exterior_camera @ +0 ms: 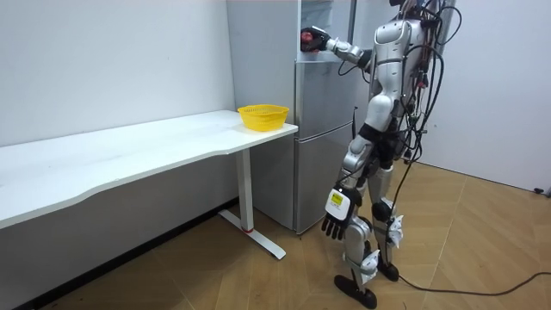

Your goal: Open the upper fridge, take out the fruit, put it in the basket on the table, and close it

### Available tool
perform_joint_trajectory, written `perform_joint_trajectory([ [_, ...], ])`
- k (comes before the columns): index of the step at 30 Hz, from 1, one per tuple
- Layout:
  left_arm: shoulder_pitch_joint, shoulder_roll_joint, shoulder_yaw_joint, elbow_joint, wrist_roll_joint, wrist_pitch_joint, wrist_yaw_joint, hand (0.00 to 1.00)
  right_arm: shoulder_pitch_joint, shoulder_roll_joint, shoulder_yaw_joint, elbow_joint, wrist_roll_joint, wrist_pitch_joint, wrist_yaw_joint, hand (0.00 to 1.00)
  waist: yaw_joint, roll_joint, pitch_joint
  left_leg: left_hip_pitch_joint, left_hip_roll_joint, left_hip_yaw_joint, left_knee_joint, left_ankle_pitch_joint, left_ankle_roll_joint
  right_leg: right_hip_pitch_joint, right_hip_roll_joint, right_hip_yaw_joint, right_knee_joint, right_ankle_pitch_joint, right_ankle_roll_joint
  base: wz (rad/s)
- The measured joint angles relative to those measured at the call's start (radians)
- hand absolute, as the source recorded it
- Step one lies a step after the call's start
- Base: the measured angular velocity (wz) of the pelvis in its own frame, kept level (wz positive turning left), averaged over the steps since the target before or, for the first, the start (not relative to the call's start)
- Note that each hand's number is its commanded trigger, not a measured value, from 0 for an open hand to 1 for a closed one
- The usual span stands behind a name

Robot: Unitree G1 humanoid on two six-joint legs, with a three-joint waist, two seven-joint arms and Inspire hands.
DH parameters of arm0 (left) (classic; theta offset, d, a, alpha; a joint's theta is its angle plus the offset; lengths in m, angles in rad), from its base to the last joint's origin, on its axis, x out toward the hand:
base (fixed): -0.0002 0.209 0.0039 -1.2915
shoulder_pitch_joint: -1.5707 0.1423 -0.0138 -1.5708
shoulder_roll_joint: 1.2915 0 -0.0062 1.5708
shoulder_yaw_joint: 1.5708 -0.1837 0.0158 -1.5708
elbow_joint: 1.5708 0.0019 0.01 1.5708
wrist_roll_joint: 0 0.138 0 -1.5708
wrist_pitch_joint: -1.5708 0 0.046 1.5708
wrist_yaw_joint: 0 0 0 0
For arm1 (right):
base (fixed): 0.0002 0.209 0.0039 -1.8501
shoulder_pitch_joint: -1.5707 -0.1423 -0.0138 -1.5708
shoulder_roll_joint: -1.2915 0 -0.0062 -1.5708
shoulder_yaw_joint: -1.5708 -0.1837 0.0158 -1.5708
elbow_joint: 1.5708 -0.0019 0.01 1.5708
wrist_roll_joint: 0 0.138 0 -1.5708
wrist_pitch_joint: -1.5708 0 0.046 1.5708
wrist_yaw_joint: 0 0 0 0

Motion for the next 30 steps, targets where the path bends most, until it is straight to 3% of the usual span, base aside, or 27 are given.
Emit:
perform_joint_trajectory([
  [4, -0.001, -0.022, 0.0, 0.041, -0.021, -0.034, 0.011, 0.0, 0.053, 0.068, -0.014, -0.095, -0.004, -0.011, -0.032, 1.0, -0.019, 0.014, 0.0088, -0.001, 0.0, 0.002, 0.0, 0.0, 0.0, -0.002, -0.001, 0.001, -0.001, 0.0, 0.0, -0.02],
  [7, 0.005, -0.031, -0.01, 0.057, -0.02, -0.054, 0.021, 0.0, 0.128, 0.121, -0.015, -0.177, 0.016, -0.06, -0.057, 1.0, -0.033, 0.027, 0.0064, -0.001, 0.0, 0.003, -0.001, 0.0, 0.0, -0.002, 0.0, -0.001, -0.001, 0.0, 0.0, 0.0],
  [9, 0.01, -0.039, -0.008, 0.063, -0.018, -0.085, 0.039, 0.0, 0.206, 0.157, -0.005, -0.257, 0.034, -0.09, -0.075, 1.0, -0.034, 0.039, 0.0023, -0.001, 0.001, 0.005, -0.001, 0.0, 0.0, -0.002, 0.0, 0.0, -0.001, 0.0, 0.0, 0.0],
  [12, 0.015, -0.046, -0.011, 0.074, -0.018, -0.112, 0.05, 0.0, 0.25, 0.186, 0.023, -0.315, 0.055, -0.132, -0.094, 1.0, -0.048, 0.052, 0.001, -0.001, 0.001, 0.006, -0.006, 0.0, 0.0, -0.002, 0.0, 0.0, -0.001, 0.0, 0.0, 0.0],
  [14, 0.02, -0.047, -0.021, 0.079, -0.018, -0.127, 0.051, 0.0, 0.252, 0.2, 0.023, -0.338, 0.052, -0.148, -0.119, 1.0, -0.049, 0.056, 0.0015, 0.002, 0.001, 0.007, -0.007, 0.0, 0.0, 0.001, 0.0, 0.001, -0.001, 0.0, 0.0, 0.0],
  [17, 0.02, -0.055, -0.041, 0.115, -0.02, -0.148, 0.052, 0.0, 0.252, 0.227, 0.023, -0.364, 0.041, -0.216, -0.177, 1.0, -0.056, 0.062, 0.0004, 0.008, 0.0, 0.009, -0.014, 0.0, 0.0, 0.005, 0.0, 0.002, -0.002, 0.0, 0.0, 0.0],
  [21, 0.022, -0.059, -0.061, 0.154, -0.02, -0.151, 0.052, 0.0, 0.255, 0.229, 0.036, -0.384, 0.034, -0.3, -0.249, 1.0, -0.057, 0.07, 0.0046, 0.005, 0.001, 0.014, -0.011, 0.0, 0.0, 0.005, 0.0, 0.002, -0.001, 0.0, 0.0, 0.0],
  [25, 0.022, -0.064, -0.075, 0.155, -0.017, -0.157, 0.045, 0.0, 0.291, 0.242, 0.076, -0.429, 0.028, -0.325, -0.271, 1.0, -0.063, 0.081, -0.0006, -0.005, 0.007, 0.015, -0.013, -0.001, 0.0, -0.001, 0.004, 0.006, 0.002, 0.001, 0.001, -0.01],
  [27, 0.023, -0.068, -0.076, 0.164, -0.016, -0.169, 0.044, 0.0, 0.319, 0.268, 0.118, -0.465, 0.027, -0.36, -0.258, 1.0, -0.063, 0.092, -0.0029, -0.005, 0.011, 0.022, -0.01, 0.0, -0.001, -0.003, 0.009, 0.016, 0.003, 0.005, -0.003, -0.09],
  [30, 0.019, -0.084, -0.077, 0.182, -0.017, -0.174, 0.041, 0.0, 0.323, 0.269, 0.166, -0.467, 0.005, -0.386, -0.244, 1.0, -0.065, 0.103, -0.0051, -0.007, 0.014, 0.024, -0.003, 0.0, -0.002, -0.003, 0.012, 0.017, 0.003, 0.007, -0.006, -0.04],
])
